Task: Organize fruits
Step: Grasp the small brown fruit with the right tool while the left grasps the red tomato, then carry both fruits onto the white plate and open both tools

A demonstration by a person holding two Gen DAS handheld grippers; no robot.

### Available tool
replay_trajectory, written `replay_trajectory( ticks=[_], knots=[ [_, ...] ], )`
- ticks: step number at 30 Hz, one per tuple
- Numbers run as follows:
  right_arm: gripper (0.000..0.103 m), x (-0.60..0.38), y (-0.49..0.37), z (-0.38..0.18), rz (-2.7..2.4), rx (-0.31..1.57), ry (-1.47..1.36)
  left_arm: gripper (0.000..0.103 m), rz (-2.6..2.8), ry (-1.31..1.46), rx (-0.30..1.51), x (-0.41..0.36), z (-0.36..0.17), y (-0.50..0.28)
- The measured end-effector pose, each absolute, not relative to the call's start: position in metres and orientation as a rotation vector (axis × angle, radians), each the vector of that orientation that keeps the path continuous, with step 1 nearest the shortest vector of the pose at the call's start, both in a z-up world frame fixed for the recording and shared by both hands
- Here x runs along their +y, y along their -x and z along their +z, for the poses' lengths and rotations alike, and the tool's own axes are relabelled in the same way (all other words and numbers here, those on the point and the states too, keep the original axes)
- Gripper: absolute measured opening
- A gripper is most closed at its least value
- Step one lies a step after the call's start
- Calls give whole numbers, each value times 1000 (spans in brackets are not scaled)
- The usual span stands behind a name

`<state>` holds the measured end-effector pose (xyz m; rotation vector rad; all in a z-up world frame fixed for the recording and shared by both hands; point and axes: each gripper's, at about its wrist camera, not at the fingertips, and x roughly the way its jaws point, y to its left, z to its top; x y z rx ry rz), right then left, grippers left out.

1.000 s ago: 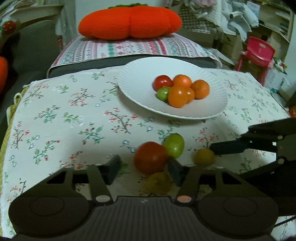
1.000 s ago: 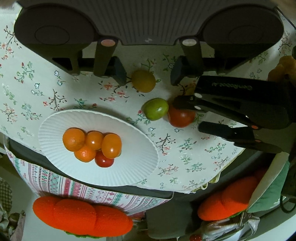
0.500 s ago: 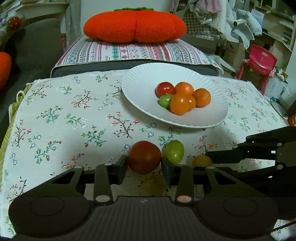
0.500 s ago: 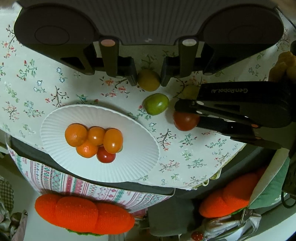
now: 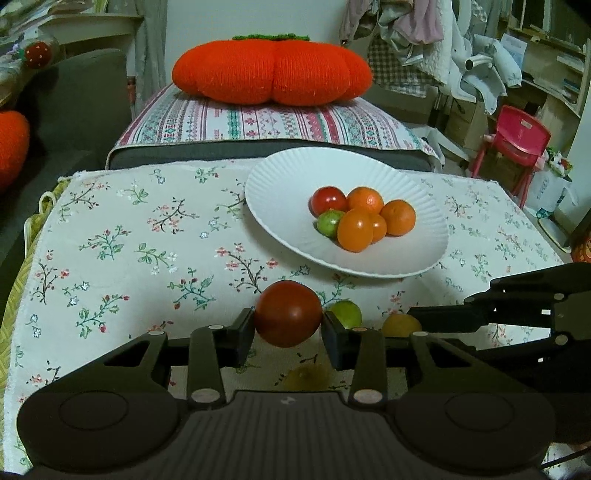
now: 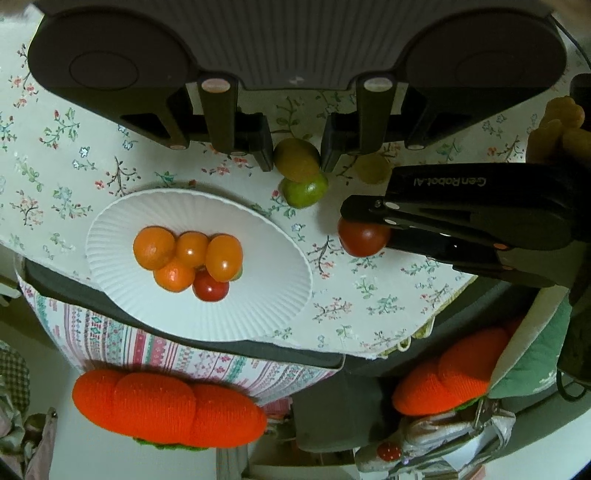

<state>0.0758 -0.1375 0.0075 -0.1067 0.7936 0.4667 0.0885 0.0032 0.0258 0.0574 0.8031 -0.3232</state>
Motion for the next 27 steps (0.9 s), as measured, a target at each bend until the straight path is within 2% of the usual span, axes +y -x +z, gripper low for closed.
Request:
replay_trajectory(
  ticks=[16, 27],
  knots=[
    [25, -147, -75, 23, 460, 712, 53, 18, -317, -11, 762, 8, 37, -94],
    [25, -187, -93, 37, 355, 657, -33, 18, -339, 6, 709, 3, 42, -110]
  ],
)
